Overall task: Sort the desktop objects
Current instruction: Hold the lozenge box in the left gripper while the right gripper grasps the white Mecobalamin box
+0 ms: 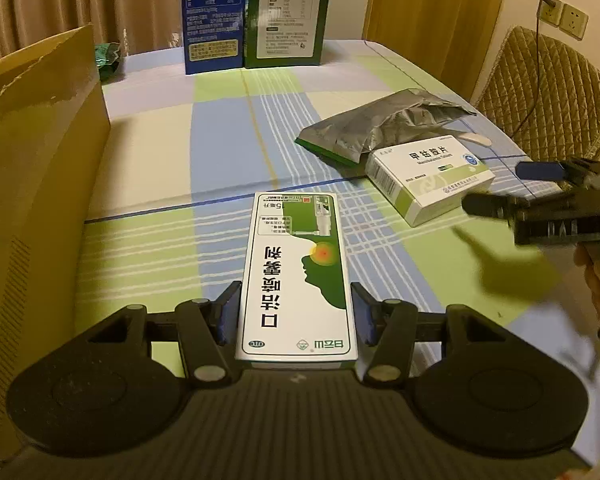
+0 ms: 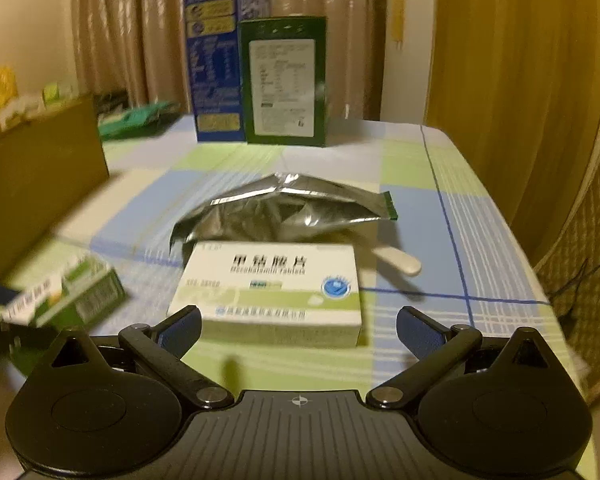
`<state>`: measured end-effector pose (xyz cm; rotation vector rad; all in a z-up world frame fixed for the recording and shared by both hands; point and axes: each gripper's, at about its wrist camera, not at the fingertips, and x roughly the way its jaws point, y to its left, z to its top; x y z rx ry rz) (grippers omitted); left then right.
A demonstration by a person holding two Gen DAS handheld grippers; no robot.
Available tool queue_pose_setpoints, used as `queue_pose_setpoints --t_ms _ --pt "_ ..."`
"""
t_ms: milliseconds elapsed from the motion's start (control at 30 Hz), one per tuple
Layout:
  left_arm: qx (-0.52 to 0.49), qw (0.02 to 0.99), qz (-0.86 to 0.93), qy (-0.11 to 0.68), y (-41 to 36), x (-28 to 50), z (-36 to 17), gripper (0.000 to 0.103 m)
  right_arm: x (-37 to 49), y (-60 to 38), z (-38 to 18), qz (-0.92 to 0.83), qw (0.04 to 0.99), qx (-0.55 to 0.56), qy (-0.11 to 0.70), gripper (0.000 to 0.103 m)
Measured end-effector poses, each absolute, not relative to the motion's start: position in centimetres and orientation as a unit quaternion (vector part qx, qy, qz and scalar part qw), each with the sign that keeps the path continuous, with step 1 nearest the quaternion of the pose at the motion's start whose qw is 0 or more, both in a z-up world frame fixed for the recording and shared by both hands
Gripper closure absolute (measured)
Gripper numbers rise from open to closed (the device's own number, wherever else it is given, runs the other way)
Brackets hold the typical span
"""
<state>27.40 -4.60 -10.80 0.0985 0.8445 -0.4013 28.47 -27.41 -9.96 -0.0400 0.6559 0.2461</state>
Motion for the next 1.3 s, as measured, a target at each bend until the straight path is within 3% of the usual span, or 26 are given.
queue_pose_setpoints --t_ms 433,767,867,1000,1067,1300 --pt "0.053 0.890 -0.199 0.406 -5.2 27.3 -11.0 0.052 27.6 -26.7 -9.3 0.252 0.889 0.077 0.375 0.002" --pt "0.049 0.890 -0.200 0.407 -5.1 27.4 -11.1 0.052 29.6 -24.2 -9.6 0.258 0.904 -0.150 0.305 0.002" --pt "0.050 0.889 -0.199 0.408 -5.1 27.4 -11.2 0.052 31.4 -23.6 -10.9 0.292 0.877 -0.199 0.325 0.002" --pt "0.051 0.889 -0.197 0.411 -5.3 27.5 -11.4 0.052 32.7 -24.1 -11.7 0.303 0.860 -0.174 0.371 0.003" --pt "0.050 0.888 -0.197 0.411 -5.3 27.5 -11.4 0.052 32.6 -24.6 -11.5 0.289 0.864 -0.145 0.386 0.013" --pt "0.053 0.886 -0.203 0.413 -5.7 27.0 -11.3 0.052 27.2 -24.5 -10.1 0.169 0.876 -0.053 0.449 0.033"
